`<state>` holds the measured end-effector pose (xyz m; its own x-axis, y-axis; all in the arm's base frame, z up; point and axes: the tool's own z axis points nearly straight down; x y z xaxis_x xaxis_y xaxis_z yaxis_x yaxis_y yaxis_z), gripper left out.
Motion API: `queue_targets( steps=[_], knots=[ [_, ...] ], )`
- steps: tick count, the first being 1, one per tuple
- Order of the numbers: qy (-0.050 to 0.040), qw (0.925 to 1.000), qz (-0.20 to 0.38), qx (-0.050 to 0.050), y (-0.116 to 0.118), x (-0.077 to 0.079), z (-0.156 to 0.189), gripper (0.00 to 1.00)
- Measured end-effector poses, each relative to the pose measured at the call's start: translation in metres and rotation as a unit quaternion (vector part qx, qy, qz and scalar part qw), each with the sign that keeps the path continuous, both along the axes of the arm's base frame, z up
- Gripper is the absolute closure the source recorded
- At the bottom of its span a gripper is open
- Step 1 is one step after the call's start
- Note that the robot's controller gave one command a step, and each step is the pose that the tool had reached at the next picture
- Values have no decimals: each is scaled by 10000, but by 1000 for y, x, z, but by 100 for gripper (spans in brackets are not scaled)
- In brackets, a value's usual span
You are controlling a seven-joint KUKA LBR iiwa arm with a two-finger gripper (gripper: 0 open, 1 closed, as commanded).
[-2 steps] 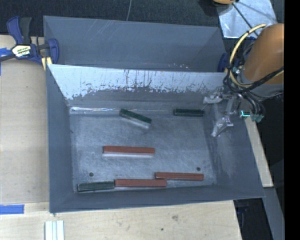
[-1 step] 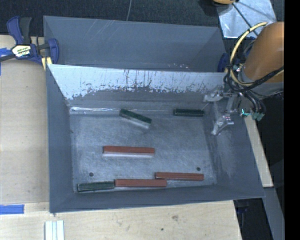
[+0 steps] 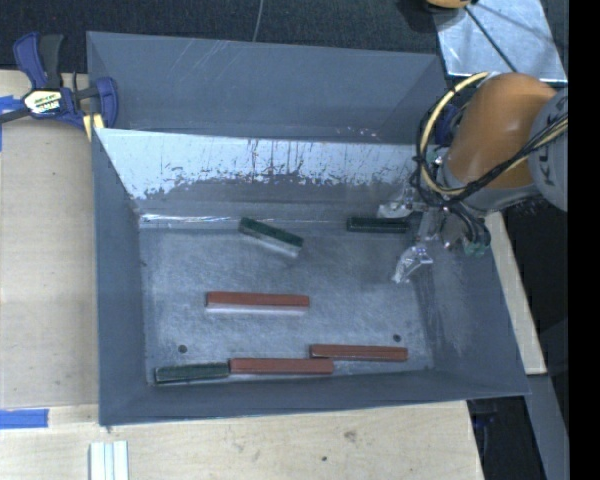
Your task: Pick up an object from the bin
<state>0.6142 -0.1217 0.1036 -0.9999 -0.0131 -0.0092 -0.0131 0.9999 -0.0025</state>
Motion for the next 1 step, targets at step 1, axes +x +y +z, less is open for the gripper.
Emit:
queue_targets(
  steps=[1],
  knots=[
    [-17, 10000, 43, 0, 5, 2, -9, 0]
  ],
)
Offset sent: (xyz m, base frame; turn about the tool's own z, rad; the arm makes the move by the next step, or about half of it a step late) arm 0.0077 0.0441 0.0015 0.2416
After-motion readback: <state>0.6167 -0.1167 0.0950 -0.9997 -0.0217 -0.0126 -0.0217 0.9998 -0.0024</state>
